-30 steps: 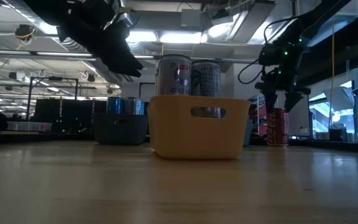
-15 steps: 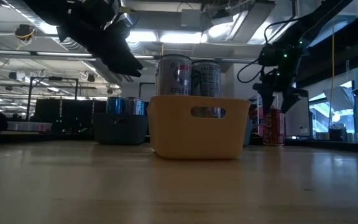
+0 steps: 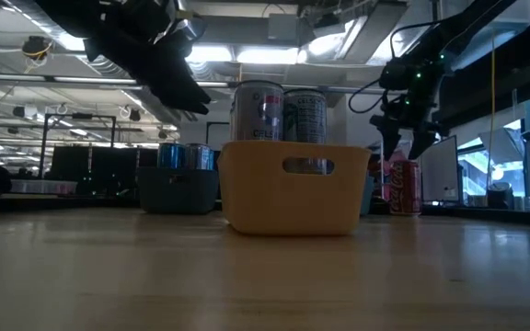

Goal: Sort soda cans
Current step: Put the top right red soda can into the green bin

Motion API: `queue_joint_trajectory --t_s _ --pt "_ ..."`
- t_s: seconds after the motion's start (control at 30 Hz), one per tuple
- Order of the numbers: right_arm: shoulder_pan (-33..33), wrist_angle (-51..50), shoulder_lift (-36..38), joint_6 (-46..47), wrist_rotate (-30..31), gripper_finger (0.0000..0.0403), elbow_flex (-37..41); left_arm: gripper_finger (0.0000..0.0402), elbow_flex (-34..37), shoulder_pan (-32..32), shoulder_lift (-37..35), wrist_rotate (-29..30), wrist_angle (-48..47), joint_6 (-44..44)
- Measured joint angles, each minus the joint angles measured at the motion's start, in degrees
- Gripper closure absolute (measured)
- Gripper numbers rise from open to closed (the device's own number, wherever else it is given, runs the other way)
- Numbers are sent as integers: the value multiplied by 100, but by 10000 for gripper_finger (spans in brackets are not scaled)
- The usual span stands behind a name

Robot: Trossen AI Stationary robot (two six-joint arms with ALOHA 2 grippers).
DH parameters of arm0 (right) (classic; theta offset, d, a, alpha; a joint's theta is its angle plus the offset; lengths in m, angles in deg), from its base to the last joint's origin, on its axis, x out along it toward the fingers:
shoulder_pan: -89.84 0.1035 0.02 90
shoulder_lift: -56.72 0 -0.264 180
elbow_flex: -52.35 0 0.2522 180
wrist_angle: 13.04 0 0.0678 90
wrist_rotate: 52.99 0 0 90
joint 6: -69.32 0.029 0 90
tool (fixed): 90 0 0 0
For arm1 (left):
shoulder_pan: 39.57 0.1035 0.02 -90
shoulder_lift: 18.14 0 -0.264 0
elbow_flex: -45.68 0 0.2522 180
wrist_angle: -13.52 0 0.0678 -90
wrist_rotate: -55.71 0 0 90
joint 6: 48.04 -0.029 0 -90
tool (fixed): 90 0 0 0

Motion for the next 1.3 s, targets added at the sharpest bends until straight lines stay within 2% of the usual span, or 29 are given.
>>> queue_joint_trajectory --t_s 0.2,0.53,1.0,1.1,1.3 --pt "0 56 0 -1 23 83 21 31 0 0 0 -398 -37 -67" --pt "0 95 -2 64 111 44 274 31 0 0 0 -419 -129 -173" --pt "0 423 -103 181 -73 41 721 31 -2 2 0 -419 -120 -171" --pt "0 588 -103 178 -74 56 756 31 -1 2 0 -420 -118 -169" --pt "0 664 -96 38 -82 116 754 31 -2 2 0 -420 -118 -169"
